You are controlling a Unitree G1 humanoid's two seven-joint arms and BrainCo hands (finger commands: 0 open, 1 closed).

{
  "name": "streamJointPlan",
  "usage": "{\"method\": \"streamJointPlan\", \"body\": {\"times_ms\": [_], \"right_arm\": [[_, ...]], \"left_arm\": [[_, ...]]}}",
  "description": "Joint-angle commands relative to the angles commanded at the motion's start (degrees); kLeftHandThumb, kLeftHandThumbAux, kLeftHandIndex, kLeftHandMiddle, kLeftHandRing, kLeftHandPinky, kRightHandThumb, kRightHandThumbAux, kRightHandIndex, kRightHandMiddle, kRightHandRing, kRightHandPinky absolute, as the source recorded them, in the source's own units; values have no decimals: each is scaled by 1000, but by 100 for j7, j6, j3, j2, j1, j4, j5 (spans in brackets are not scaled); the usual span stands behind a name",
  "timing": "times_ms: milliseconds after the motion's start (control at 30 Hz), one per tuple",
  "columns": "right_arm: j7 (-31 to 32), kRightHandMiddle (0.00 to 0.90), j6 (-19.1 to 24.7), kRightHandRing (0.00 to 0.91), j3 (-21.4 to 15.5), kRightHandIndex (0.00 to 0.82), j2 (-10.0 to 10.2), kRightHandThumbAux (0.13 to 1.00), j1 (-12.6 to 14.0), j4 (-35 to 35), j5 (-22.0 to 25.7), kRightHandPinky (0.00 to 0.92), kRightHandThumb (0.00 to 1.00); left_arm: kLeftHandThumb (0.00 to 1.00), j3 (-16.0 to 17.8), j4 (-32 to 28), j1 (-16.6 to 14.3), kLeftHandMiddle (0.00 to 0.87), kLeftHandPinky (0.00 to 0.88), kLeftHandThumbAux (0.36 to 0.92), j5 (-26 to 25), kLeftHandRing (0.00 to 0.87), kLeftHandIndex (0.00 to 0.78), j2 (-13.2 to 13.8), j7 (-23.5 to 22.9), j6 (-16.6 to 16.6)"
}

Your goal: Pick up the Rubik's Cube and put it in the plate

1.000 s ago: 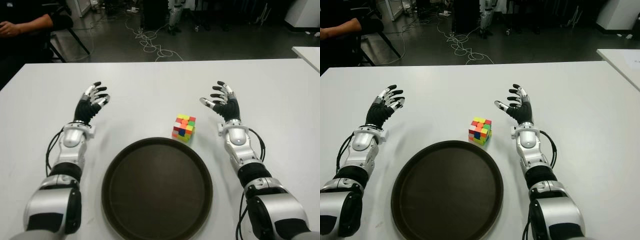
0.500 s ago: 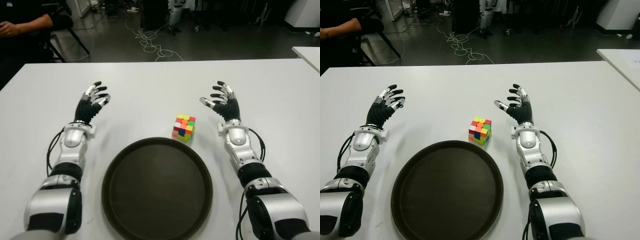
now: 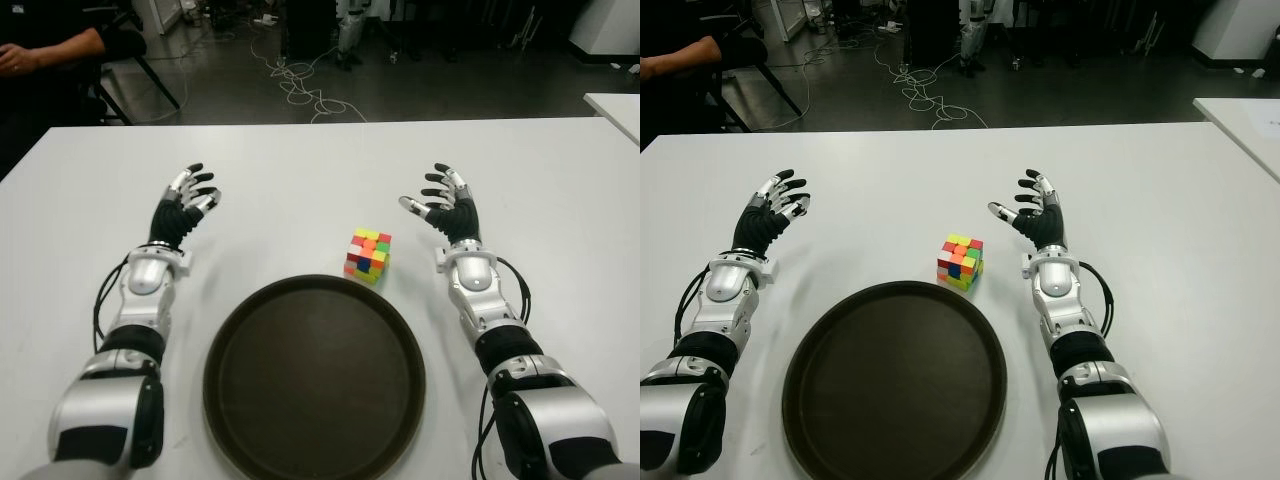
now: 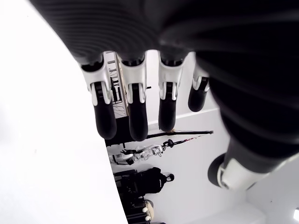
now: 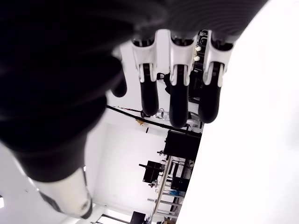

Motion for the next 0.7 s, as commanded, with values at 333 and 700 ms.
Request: {"method": "streamJointPlan", "body": {"times_ms": [333,700], "right_arm": [[46,244,31,283,-1,180,-27,804,47,-70,13,342,148],[93,256,-51,291,-20,192,-50,811,49,-35,31,355,157]], "left_arm": [[161,-37,-2,-9,200,269,625,15,223,109,-27,45,-2],[184,-23,11,-20,204,268,639,-3,222,113,-62,80,-11]]}}
